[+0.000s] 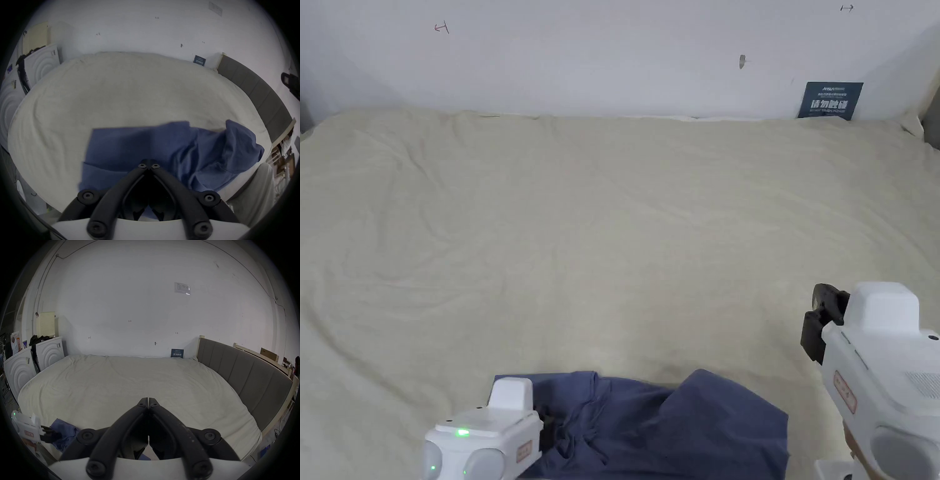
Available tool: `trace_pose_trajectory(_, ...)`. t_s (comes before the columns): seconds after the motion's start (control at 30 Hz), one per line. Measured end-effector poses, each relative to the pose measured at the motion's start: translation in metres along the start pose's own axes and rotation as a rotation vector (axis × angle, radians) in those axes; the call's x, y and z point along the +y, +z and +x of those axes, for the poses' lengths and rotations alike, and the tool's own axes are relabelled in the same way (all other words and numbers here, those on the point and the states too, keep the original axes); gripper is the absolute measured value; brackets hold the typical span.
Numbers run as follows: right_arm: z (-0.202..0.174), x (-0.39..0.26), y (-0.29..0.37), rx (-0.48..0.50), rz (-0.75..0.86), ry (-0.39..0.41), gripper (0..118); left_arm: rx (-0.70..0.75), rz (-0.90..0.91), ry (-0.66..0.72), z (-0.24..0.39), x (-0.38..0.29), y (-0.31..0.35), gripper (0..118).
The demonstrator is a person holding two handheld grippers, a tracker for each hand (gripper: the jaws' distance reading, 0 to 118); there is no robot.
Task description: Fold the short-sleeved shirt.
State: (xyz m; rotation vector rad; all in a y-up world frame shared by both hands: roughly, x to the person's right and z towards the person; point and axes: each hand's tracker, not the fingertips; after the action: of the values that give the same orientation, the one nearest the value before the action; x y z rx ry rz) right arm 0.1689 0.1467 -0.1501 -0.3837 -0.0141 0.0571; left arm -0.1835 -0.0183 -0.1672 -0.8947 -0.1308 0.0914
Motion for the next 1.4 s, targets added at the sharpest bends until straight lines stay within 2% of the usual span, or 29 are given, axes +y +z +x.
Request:
trace_pose_trajectory(0.13, 0.005, -0.003, -0.003, -0.009, -0.012, -0.006, 1, -0.049, -0.052, -0.051, 0.034, -0.009, -0.011, 0)
trace_pose_trajectory(0.27, 0.007, -0.004, -0.002, -0.017, -0.019, -0.009, 1, -0.002, -0.029, -0.083, 0.052, -0.015, -0.027, 0)
trace_pose_trajectory(0.47, 0.012, -0.005, -0.003, -0.025, -0.026, -0.014, 1, -0.044, -0.032, -0.019, 0.046, 0.0, -0.009, 0)
trace_pose_trajectory(0.6, 0.011, -0.004, -0.003, -0.021, -0.024, -0.014, 1, -0.112, 0.025, 0.088, 0.017, 0.023, 0.015, 0)
trace_pose_trajectory(0.9, -0.001, -0.001, -0.008, -0.003, -0.026, -0.005, 1, -0.344, 0.029, 0.371, -0.104, 0.061, 0.04, 3)
trace_pose_trajectory(0.93, -0.002, -0.001, -0.008, -0.002, -0.029, -0.006, 1, -0.347, 0.023, 0.399, -0.115, 0.061, 0.039, 11)
trace_pose_trajectory(0.97, -0.003, -0.001, -0.009, 0.002, -0.031, -0.009, 1, -0.356, -0.004, 0.426, -0.128, 0.062, 0.036, 23)
trace_pose_trajectory(1.0, -0.005, -0.001, -0.01, 0.004, -0.033, -0.01, 1, -0.372, -0.041, 0.453, -0.139, 0.061, 0.032, 42)
trace_pose_trajectory(1.03, -0.006, 0.0, -0.011, 0.006, -0.036, -0.01, 1, -0.383, -0.083, 0.47, -0.148, 0.059, 0.027, 78)
trace_pose_trajectory(1.07, -0.008, 0.0, -0.012, 0.008, -0.038, -0.005, 1, -0.375, -0.121, 0.486, -0.155, 0.057, 0.021, 98)
trace_pose_trajectory(1.1, -0.009, 0.0, -0.014, 0.009, -0.041, 0.002, 1, -0.36, -0.147, 0.498, -0.161, 0.054, 0.016, 111)
trace_pose_trajectory(1.13, -0.01, 0.0, -0.015, 0.009, -0.044, 0.006, 1, -0.364, -0.165, 0.487, -0.165, 0.052, 0.012, 113)
trace_pose_trajectory(1.23, -0.013, -0.002, -0.018, 0.012, -0.052, 0.008, 2, -0.36, -0.172, 0.474, -0.18, 0.044, -0.005, 112)
trace_pose_trajectory(1.3, -0.015, -0.003, -0.022, 0.014, -0.062, 0.01, 2, -0.364, -0.203, 0.472, -0.196, 0.036, -0.025, 104)
trace_pose_trajectory(1.4, -0.016, -0.005, -0.024, 0.016, -0.074, 0.015, 1, -0.38, -0.213, 0.473, -0.207, 0.028, -0.044, 61)
